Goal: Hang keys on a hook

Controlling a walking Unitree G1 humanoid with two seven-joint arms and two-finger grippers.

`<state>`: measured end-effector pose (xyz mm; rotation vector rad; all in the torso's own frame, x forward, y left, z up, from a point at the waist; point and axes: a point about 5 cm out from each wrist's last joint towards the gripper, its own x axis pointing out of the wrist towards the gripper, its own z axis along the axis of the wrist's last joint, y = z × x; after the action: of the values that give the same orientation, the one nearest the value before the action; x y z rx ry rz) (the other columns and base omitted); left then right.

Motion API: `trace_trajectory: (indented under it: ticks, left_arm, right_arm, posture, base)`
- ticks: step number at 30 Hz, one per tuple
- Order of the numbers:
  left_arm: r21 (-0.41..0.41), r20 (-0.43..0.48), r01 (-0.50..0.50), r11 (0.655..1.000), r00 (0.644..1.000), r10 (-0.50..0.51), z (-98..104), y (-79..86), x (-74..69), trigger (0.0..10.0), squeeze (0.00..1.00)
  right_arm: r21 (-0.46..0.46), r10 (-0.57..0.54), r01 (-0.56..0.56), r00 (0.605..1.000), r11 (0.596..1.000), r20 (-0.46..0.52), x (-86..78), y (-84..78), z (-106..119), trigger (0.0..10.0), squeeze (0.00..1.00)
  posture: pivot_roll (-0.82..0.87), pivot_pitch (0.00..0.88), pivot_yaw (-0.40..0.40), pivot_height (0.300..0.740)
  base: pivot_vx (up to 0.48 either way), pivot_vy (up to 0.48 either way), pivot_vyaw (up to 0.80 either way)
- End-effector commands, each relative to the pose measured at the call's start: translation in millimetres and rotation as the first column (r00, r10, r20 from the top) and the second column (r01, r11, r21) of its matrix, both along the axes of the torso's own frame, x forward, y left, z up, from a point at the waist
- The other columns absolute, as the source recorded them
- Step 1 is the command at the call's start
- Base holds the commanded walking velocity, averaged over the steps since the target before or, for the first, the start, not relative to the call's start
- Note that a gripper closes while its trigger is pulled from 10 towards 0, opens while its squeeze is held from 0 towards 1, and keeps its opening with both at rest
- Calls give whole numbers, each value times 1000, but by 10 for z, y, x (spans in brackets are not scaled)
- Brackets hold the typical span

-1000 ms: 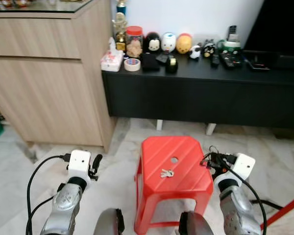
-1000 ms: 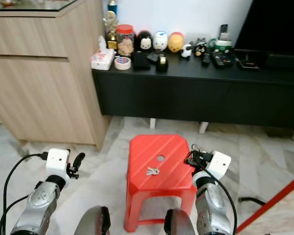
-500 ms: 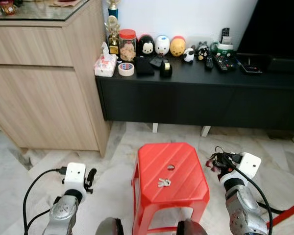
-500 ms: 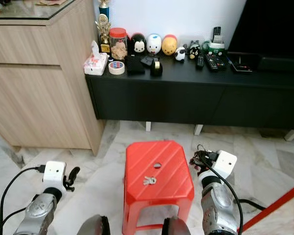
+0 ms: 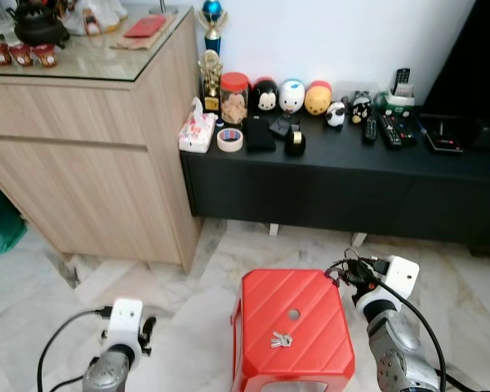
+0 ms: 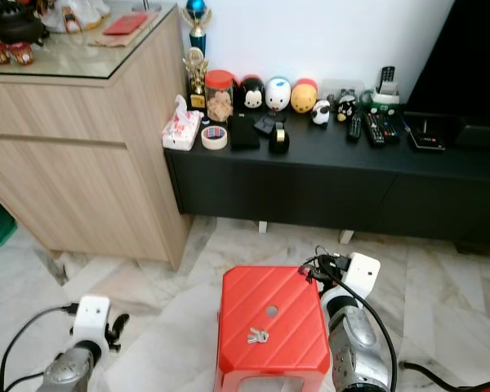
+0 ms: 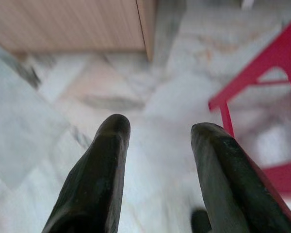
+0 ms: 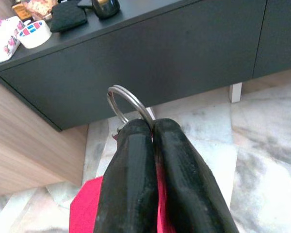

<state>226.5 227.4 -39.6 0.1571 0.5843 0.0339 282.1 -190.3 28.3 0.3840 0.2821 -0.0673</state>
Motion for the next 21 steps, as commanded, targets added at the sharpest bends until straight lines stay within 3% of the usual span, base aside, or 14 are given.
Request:
trace_trajectory:
  ticks: [1,3,7,21]
  left_arm:
    - [10,-68,9,1000,998,-8,-102,-11,-122,10000,0]
    - [0,-125,-10,1000,992,10,-191,-24,-237,10000,0]
    - [4,-166,-22,1000,986,22,-247,-33,-310,10000,0]
    - [-14,-221,-53,999,974,48,-335,-24,-455,10000,0]
  right_arm:
    - [-9,-1,1,1000,1000,8,-34,-31,-13,10000,0]
    - [-16,5,-4,1000,1000,24,-55,-30,-1,10000,0]
    - [-31,15,-15,1000,999,1,-59,-13,-29,10000,0]
    - [-20,26,-26,999,999,20,-48,53,-32,10000,0]
  posture:
    - [51,0,-36,723]
    - [50,0,-37,733]
    - [49,0,-39,740]
    - [49,0,-33,740]
  base:
    - [0,0,0]
    - [0,0,0]
    - [0,0,0]
    - [-45,0,0]
